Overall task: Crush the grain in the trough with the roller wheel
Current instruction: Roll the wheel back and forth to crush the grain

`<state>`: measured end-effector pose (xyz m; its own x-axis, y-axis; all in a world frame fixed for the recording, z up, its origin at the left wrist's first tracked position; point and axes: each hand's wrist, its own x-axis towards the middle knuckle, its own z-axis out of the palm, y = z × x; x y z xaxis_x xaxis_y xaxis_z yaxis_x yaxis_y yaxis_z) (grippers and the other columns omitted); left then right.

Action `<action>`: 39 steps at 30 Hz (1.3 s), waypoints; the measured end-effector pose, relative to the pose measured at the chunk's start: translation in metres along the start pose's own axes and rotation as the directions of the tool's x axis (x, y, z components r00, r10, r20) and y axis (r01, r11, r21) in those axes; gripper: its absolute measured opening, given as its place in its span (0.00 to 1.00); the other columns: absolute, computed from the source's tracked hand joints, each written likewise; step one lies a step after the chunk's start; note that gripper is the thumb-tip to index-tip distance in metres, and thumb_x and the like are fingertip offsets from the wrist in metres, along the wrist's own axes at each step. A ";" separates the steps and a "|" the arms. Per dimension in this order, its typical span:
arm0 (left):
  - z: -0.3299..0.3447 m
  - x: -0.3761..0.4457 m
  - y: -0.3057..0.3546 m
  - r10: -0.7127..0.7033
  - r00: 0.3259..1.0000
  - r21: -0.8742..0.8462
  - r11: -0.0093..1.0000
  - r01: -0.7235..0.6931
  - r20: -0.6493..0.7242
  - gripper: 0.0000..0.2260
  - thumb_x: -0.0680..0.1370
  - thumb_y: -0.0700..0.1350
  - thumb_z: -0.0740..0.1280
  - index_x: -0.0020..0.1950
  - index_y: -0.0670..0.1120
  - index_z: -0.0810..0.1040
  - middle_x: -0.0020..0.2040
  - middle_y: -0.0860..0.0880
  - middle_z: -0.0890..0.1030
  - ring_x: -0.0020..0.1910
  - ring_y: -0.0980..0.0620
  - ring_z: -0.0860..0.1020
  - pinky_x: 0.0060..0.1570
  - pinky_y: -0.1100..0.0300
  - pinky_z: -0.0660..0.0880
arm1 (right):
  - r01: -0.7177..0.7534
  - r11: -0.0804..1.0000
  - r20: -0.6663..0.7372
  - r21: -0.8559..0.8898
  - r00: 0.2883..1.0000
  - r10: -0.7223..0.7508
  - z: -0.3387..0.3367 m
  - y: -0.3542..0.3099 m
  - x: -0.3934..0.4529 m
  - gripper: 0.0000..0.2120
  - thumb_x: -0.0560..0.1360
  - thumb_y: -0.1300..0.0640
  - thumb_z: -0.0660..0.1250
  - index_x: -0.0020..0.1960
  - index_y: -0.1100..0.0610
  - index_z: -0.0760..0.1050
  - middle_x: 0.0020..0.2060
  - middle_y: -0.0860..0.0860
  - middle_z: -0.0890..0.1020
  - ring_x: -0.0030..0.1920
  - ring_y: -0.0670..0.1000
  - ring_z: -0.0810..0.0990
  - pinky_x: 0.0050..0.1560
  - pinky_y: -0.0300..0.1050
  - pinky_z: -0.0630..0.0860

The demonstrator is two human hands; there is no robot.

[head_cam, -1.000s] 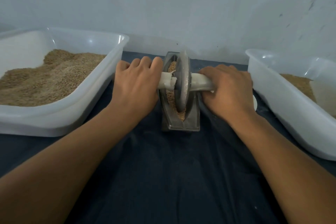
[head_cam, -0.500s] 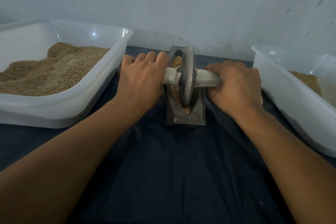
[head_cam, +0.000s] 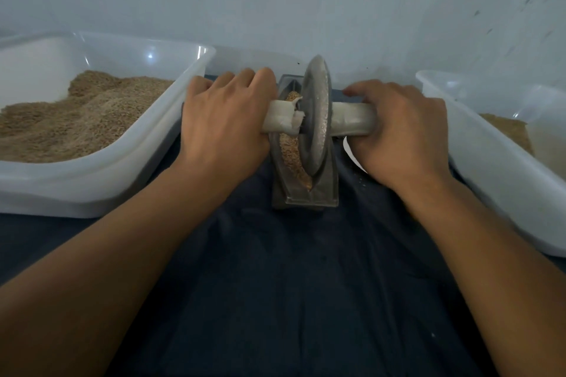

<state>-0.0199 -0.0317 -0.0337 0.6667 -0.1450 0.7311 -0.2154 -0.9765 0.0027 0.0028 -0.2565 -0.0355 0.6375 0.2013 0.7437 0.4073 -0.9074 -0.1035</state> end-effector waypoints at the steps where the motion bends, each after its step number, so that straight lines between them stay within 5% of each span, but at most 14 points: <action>1: -0.002 0.000 0.000 0.000 1.000 -0.011 1.000 0.000 -0.004 0.12 0.69 0.39 0.67 0.51 0.48 0.71 0.44 0.50 0.76 0.44 0.44 0.75 0.47 0.51 0.63 | 0.000 1.000 -0.004 -0.001 1.000 0.000 -0.003 0.000 0.000 0.22 0.66 0.56 0.74 0.60 0.46 0.80 0.46 0.48 0.84 0.49 0.58 0.80 0.48 0.49 0.62; 13: 0.002 -0.005 -0.009 -0.001 0.993 -0.081 0.997 0.010 0.117 0.16 0.68 0.40 0.70 0.47 0.53 0.65 0.42 0.55 0.72 0.40 0.50 0.68 0.45 0.52 0.62 | -0.065 0.998 0.198 0.014 0.978 0.061 -0.010 -0.010 -0.003 0.12 0.71 0.54 0.72 0.54 0.45 0.82 0.46 0.46 0.83 0.51 0.54 0.80 0.54 0.59 0.75; 21: 0.021 0.000 -0.011 -0.032 0.973 -0.012 0.999 0.035 0.229 0.15 0.73 0.45 0.71 0.55 0.51 0.70 0.48 0.51 0.77 0.45 0.47 0.75 0.48 0.52 0.65 | 0.013 0.998 0.176 -0.061 0.984 -0.002 0.007 -0.001 -0.001 0.14 0.72 0.51 0.71 0.57 0.46 0.81 0.47 0.49 0.83 0.50 0.57 0.80 0.51 0.54 0.70; 39: 0.065 0.033 -0.025 0.001 0.976 0.058 0.998 -0.014 0.220 0.18 0.73 0.48 0.72 0.59 0.50 0.70 0.53 0.46 0.79 0.47 0.43 0.79 0.47 0.50 0.70 | 0.115 0.974 0.278 -0.198 0.959 -0.057 0.059 0.025 0.041 0.11 0.75 0.47 0.67 0.56 0.46 0.75 0.45 0.49 0.81 0.46 0.58 0.79 0.42 0.49 0.61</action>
<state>0.0532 -0.0228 -0.0541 0.8070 -0.1773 0.5633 -0.1829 -0.9820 -0.0471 0.0783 -0.2490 -0.0466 0.7699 0.3467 0.5358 0.3403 -0.9333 0.1149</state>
